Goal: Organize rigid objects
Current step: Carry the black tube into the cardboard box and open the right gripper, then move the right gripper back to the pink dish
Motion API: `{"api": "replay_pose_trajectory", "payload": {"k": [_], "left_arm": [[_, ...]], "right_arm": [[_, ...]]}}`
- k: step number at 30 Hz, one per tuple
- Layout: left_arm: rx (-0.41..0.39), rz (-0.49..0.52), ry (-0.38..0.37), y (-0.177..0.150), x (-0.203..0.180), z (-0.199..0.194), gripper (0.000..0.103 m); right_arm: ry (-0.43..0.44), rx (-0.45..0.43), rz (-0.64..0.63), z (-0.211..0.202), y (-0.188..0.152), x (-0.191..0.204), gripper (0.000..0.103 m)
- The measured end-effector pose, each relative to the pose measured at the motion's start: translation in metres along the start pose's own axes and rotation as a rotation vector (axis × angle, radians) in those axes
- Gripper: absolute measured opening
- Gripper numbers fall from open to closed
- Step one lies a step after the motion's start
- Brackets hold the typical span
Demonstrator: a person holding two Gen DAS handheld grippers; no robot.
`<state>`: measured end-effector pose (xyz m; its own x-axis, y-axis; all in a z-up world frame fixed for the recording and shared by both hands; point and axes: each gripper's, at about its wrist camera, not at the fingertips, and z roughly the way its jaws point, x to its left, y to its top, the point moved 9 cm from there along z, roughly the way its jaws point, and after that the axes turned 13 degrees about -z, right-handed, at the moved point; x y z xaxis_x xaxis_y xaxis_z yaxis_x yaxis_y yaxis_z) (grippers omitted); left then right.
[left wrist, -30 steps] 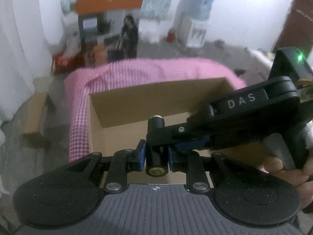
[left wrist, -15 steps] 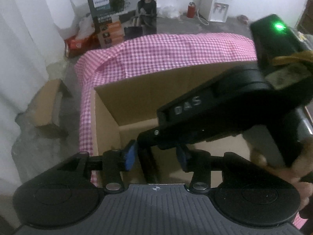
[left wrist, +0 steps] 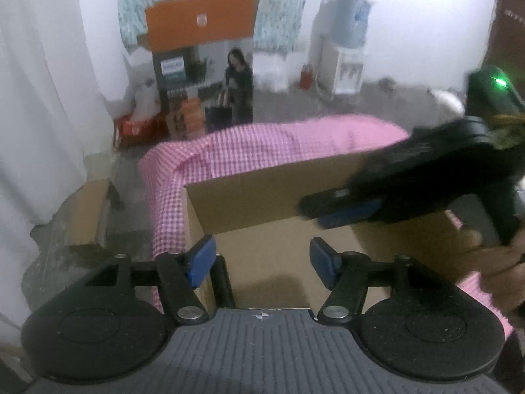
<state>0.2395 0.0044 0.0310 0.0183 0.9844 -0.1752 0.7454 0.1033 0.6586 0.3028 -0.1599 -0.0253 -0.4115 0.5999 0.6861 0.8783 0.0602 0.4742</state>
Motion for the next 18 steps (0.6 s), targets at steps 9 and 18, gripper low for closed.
{"api": "replay_pose_trajectory", "payload": {"k": [9, 18], "left_arm": [[-0.052, -0.013, -0.13, -0.067, -0.008, -0.068, 0.074], [0.125, 0.079, -0.166, -0.17, -0.04, -0.019, 0.05]], "right_arm": [[0.001, -0.109, -0.075, -0.105, -0.092, 0.037, 0.061], [0.01, 0.003, 0.177, -0.072, -0.198, -0.013, 0.058]]}}
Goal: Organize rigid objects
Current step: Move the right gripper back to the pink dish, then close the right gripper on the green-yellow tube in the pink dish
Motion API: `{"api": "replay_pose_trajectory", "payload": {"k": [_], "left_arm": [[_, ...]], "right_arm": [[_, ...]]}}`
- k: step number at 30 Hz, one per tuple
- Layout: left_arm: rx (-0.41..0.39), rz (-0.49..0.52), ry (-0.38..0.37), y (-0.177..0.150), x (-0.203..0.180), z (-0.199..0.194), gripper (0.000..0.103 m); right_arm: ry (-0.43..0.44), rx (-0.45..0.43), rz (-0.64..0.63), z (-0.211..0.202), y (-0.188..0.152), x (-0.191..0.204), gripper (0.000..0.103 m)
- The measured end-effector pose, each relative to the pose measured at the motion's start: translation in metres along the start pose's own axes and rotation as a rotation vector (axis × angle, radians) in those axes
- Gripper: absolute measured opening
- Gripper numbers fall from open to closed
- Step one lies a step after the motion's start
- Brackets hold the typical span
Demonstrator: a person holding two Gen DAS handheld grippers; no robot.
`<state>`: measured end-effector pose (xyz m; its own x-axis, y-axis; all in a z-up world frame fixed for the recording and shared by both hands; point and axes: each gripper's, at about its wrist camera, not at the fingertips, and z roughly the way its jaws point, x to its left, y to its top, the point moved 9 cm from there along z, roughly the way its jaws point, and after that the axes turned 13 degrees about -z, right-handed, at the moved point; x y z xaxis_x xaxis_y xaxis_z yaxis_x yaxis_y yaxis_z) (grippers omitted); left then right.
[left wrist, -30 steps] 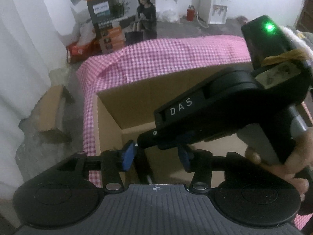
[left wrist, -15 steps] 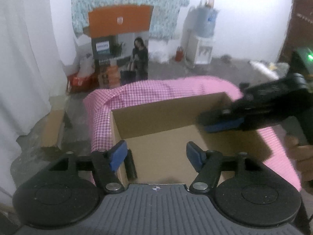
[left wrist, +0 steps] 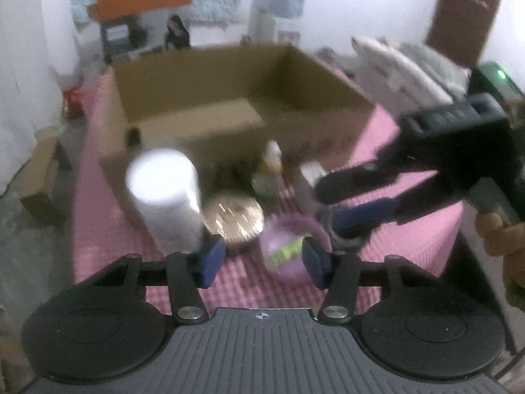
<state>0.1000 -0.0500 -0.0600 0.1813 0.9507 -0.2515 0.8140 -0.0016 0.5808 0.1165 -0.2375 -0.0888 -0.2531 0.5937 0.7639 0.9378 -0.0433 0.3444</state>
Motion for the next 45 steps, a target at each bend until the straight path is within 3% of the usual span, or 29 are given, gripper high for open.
{"api": "replay_pose_trajectory", "payload": {"k": [4, 11, 14, 24, 30, 36, 45], "left_arm": [[0.008, 0.071, 0.024, -0.008, -0.009, 0.017, 0.044], [0.087, 0.06, -0.016, -0.012, -0.013, 0.036, 0.027], [0.118, 0.06, -0.039, -0.019, -0.016, 0.039, 0.025], [0.099, 0.056, -0.031, -0.014, -0.011, 0.041, 0.024], [0.105, 0.068, -0.041, -0.01, -0.016, 0.044, 0.024], [0.057, 0.124, -0.048, -0.001, -0.018, 0.035, 0.025], [0.119, 0.148, -0.02, -0.001, -0.02, 0.063, 0.025]], "right_arm": [[-0.012, 0.062, 0.085, 0.019, -0.011, -0.016, 0.056], [-0.07, 0.14, 0.103, 0.048, -0.006, -0.02, 0.055], [-0.087, 0.16, 0.098, 0.05, -0.007, -0.021, 0.052], [-0.136, 0.197, 0.099, 0.07, -0.005, -0.035, 0.042], [-0.135, 0.178, 0.144, 0.072, -0.001, -0.039, 0.04], [-0.125, 0.137, 0.193, 0.063, 0.006, -0.043, 0.041], [-0.13, 0.127, 0.218, 0.057, 0.0, -0.058, 0.041]]}}
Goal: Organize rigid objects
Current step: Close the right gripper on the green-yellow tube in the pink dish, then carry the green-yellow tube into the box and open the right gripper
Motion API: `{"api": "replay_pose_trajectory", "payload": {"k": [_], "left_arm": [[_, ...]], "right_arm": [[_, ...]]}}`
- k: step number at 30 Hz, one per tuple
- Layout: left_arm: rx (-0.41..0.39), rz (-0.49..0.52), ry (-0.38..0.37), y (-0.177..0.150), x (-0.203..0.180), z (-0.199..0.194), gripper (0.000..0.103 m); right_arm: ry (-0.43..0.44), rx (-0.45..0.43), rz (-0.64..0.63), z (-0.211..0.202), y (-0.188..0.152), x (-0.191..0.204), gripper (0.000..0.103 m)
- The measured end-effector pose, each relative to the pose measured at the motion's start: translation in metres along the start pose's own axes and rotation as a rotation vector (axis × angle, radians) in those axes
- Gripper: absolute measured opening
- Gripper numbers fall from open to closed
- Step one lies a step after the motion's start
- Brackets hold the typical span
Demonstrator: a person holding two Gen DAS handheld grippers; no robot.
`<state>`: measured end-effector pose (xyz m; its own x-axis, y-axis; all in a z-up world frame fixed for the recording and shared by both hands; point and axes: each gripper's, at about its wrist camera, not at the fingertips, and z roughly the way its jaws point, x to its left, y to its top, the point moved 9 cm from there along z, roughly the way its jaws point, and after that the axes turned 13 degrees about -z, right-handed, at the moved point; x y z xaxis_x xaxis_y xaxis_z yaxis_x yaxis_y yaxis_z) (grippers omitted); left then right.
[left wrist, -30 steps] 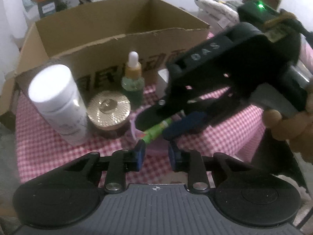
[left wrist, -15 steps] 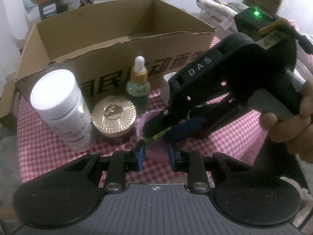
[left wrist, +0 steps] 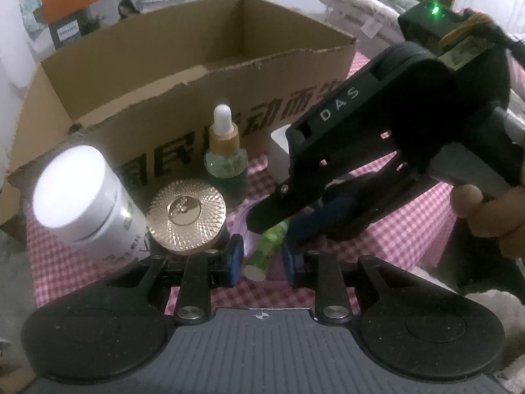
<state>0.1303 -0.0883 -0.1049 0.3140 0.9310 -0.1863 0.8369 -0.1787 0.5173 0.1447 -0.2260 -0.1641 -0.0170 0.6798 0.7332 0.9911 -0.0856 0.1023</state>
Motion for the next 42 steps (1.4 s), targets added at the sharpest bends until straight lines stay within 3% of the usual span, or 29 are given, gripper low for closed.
{"api": "replay_pose_trajectory", "payload": {"k": [8, 16, 33, 42], "left_arm": [[0.067, -0.043, -0.019, -0.005, -0.004, 0.018, 0.021], [0.039, -0.06, -0.029, -0.002, -0.002, 0.003, 0.017], [-0.172, -0.058, -0.021, 0.015, -0.012, -0.086, 0.015], [-0.282, -0.088, 0.025, 0.08, 0.005, -0.118, 0.015]], "right_arm": [[-0.021, -0.01, -0.049, 0.012, 0.0, 0.018, 0.039], [-0.014, -0.039, -0.104, 0.006, 0.001, 0.026, 0.022], [0.056, -0.202, -0.317, -0.058, -0.01, 0.083, 0.021], [0.109, -0.296, -0.505, -0.091, 0.038, 0.158, 0.021]]}}
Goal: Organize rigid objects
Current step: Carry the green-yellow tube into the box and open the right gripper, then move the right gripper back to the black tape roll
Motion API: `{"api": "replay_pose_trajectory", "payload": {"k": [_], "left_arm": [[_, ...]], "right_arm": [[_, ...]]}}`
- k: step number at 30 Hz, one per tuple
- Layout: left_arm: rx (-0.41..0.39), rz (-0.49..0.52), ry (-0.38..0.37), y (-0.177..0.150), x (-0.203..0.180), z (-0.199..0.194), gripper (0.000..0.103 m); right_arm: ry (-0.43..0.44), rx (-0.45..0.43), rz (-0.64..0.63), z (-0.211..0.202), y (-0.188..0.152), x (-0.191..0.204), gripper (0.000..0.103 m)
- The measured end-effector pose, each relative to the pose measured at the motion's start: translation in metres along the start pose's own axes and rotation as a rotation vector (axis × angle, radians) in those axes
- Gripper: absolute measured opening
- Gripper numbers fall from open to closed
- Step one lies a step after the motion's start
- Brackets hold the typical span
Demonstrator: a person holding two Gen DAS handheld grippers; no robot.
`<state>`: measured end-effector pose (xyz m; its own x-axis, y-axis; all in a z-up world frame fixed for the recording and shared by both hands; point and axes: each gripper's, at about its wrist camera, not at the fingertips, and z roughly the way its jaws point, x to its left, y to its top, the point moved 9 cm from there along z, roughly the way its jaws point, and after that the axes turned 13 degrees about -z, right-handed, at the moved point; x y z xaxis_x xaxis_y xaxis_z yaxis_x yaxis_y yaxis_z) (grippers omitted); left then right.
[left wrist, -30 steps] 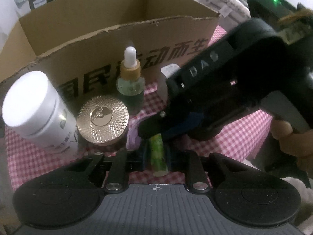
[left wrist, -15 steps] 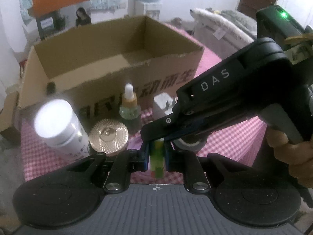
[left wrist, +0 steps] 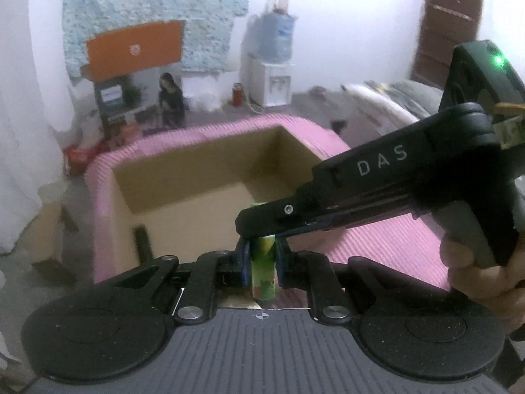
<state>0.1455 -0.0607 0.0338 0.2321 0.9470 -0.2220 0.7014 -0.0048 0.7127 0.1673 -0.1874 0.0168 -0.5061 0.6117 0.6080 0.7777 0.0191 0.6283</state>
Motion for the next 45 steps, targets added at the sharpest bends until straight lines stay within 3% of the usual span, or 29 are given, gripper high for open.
{"api": "replay_pose_trajectory", "payload": {"k": [5, 10, 19, 24, 26, 32, 34, 35, 37, 45], "left_arm": [[0.035, -0.046, 0.047, 0.035, 0.032, 0.029, 0.015], [0.131, -0.09, 0.104, 0.052, 0.067, 0.077, 0.015], [0.31, -0.117, 0.197, 0.054, 0.104, 0.158, 0.015], [0.356, -0.11, 0.251, 0.049, 0.108, 0.168, 0.018], [0.342, -0.098, 0.261, 0.05, 0.108, 0.164, 0.027], [0.283, -0.105, 0.282, 0.057, 0.111, 0.145, 0.041], [0.258, -0.114, 0.275, 0.061, 0.109, 0.135, 0.047], [0.235, -0.114, 0.266, 0.064, 0.107, 0.128, 0.054], [0.188, -0.108, 0.244, 0.069, 0.102, 0.114, 0.063], [0.01, -0.118, 0.175, 0.08, 0.08, 0.043, 0.071]], "right_arm": [[0.036, 0.03, -0.013, 0.035, 0.047, -0.008, 0.021], [0.029, 0.119, 0.042, 0.098, 0.078, -0.041, 0.021], [-0.013, 0.332, 0.168, 0.206, 0.095, -0.111, 0.021], [-0.045, 0.414, 0.165, 0.248, 0.085, -0.129, 0.023], [-0.056, 0.445, 0.154, 0.259, 0.08, -0.129, 0.023], [-0.077, 0.46, 0.144, 0.271, 0.077, -0.131, 0.024], [-0.087, 0.455, 0.138, 0.266, 0.078, -0.131, 0.03], [-0.087, 0.444, 0.132, 0.258, 0.084, -0.129, 0.034], [-0.088, 0.416, 0.11, 0.244, 0.088, -0.124, 0.051], [-0.074, 0.253, 0.013, 0.17, 0.108, -0.086, 0.053]]}}
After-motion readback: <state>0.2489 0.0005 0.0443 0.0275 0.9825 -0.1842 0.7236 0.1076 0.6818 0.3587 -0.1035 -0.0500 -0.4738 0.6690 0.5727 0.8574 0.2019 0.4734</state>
